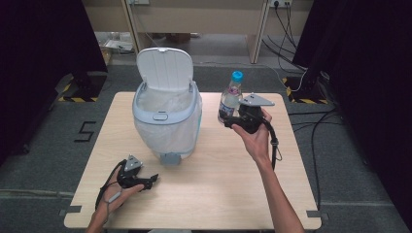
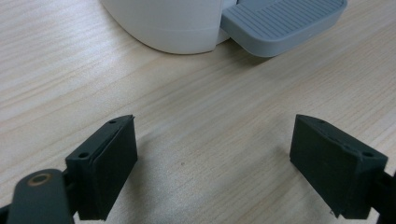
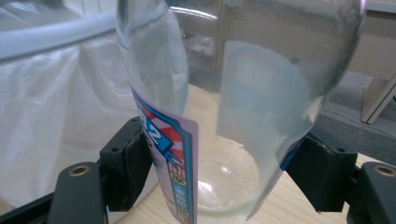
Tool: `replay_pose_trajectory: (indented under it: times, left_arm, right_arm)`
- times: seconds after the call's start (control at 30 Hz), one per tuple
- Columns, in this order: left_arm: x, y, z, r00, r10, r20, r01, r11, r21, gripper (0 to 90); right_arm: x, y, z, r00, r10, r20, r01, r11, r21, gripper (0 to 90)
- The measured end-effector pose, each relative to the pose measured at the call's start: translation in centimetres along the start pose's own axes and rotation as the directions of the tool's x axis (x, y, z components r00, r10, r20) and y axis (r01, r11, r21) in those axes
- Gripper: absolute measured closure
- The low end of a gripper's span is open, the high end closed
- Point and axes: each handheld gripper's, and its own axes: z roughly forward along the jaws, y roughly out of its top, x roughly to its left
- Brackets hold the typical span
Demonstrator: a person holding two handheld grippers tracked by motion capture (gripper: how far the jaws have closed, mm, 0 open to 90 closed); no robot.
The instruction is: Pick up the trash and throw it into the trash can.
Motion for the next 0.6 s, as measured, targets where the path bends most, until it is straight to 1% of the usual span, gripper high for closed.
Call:
replay_pose_trajectory:
  times: [0.03, 0.13, 0.23, 0.33, 0.6]
  left_arm:
    - [0.0, 0.0, 0.0, 1.0, -0.003, 0.0, 0.003, 1.0, -0.003, 13.9]
    - [0.0, 0.0, 0.0, 1.0, -0.003, 0.0, 0.003, 1.0, -0.002, 13.8]
    - [0.0, 0.0, 0.0, 1.0, -0.002, 0.0, 0.002, 1.0, -0.003, 13.8]
    - [0.0, 0.0, 0.0, 1.0, -0.003, 0.0, 0.003, 1.0, -0.003, 13.8]
    - [0.0, 0.0, 0.0, 1.0, -0.003, 0.0, 0.003, 1.0, -0.003, 13.8]
  right_arm:
    - [0.2, 0.3, -0.2, 1.0, 0.0, -0.004, 0.0, 1.0, -0.002, 27.9]
    - [0.4, 0.6, -0.4, 0.9999, -0.003, -0.011, 0.003, 1.0, -0.005, 27.9]
    - [0.7, 1.1, -0.8, 0.9995, 0.006, -0.031, -0.006, 1.0, -0.013, 27.9]
    - [1.0, 1.6, -1.0, 0.9995, -0.012, -0.03, 0.012, 1.0, -0.016, 27.9]
    - [1.5, 2.6, -1.5, 0.9989, -0.021, -0.042, 0.02, 1.0, -0.02, 27.9]
